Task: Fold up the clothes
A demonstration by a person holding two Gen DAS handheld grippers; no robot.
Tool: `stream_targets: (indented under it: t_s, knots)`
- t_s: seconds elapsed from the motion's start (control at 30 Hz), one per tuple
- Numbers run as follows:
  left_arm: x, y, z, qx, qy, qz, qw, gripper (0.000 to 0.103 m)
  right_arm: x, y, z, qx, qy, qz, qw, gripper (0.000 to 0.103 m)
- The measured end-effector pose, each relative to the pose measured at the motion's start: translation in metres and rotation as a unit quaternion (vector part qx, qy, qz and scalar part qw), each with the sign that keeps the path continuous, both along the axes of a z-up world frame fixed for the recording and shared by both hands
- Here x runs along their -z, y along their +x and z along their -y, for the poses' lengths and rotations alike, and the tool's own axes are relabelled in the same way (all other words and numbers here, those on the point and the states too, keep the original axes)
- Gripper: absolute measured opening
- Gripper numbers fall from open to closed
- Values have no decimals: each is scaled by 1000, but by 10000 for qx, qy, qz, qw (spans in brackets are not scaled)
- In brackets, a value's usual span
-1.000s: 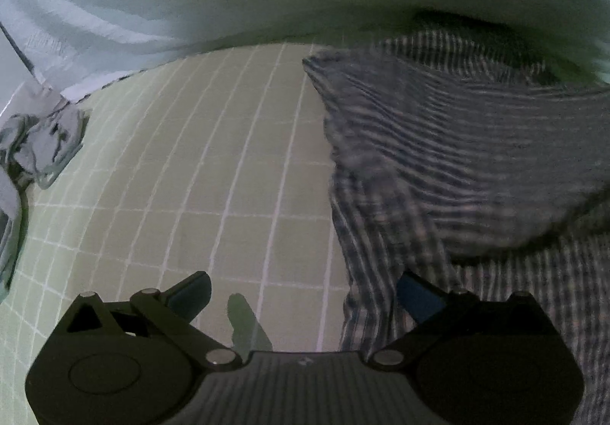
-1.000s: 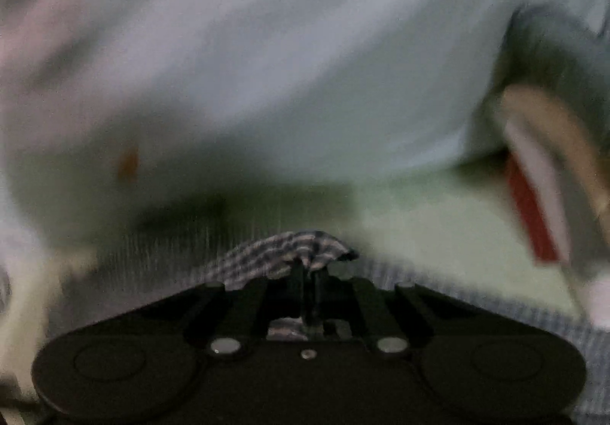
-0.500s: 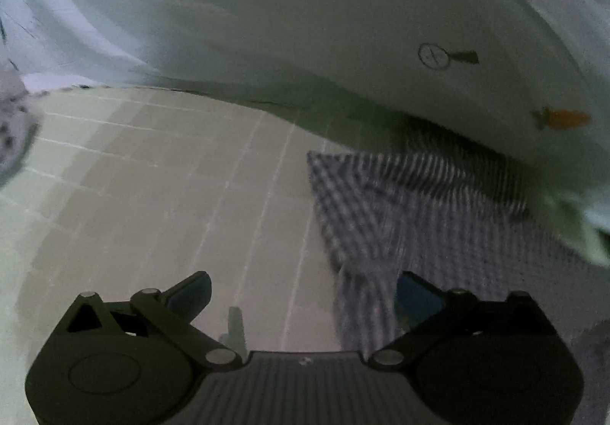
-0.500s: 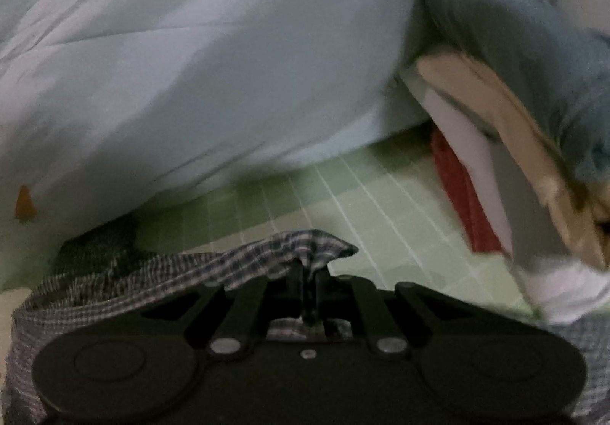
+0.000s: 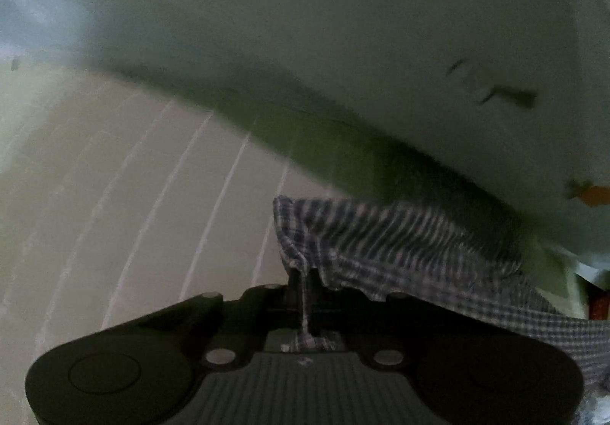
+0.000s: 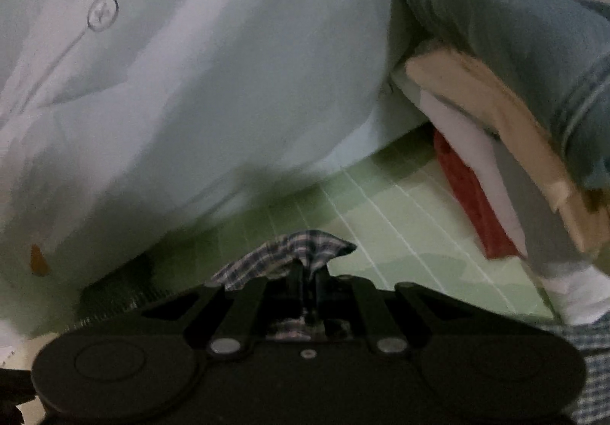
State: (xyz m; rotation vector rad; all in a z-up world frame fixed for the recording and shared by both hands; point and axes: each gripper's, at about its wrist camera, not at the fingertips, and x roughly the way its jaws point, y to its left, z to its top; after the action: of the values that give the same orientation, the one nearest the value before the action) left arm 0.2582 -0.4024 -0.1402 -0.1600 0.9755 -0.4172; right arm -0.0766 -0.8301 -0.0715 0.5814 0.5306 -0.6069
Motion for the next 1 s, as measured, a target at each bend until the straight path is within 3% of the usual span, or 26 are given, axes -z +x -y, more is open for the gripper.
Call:
stream_targets:
  t_s: [0.1, 0.2, 0.27, 0.37, 0.43, 0.5, 0.77, 1.0]
  knots:
    - [-21, -2, 7, 186, 38, 440, 9989, 2, -19, 2, -5, -17, -260, 200, 9995, 5]
    - [-8, -1, 14, 148, 354, 427, 9984, 2, -36, 6, -18, -3, -629, 273, 9976, 5]
    - [6, 0, 15, 67, 512, 249, 9984, 3, -25, 16, -22, -59, -742, -40, 9972, 5]
    - [8, -4, 12, -95, 531, 150, 9984, 24, -9, 27, -31, -145, -957, -511, 9940, 5]
    - [-2, -11, 9, -191, 620, 316, 9974, 66, -5, 23, -42, -220, -1051, -543, 9927, 5]
    - [-12, -21, 5, -302, 672, 499, 9960, 82, -6, 16, -52, -299, -1054, -448, 9930, 5]
    - [-49, -106, -44, -474, 501, 554, 9961, 86, -21, -23, -126, -949, -1577, -226, 9827, 5]
    - [-56, -208, -79, -398, 488, 343, 9974, 86, -14, -63, -232, -2140, -2358, -605, 9460, 5]
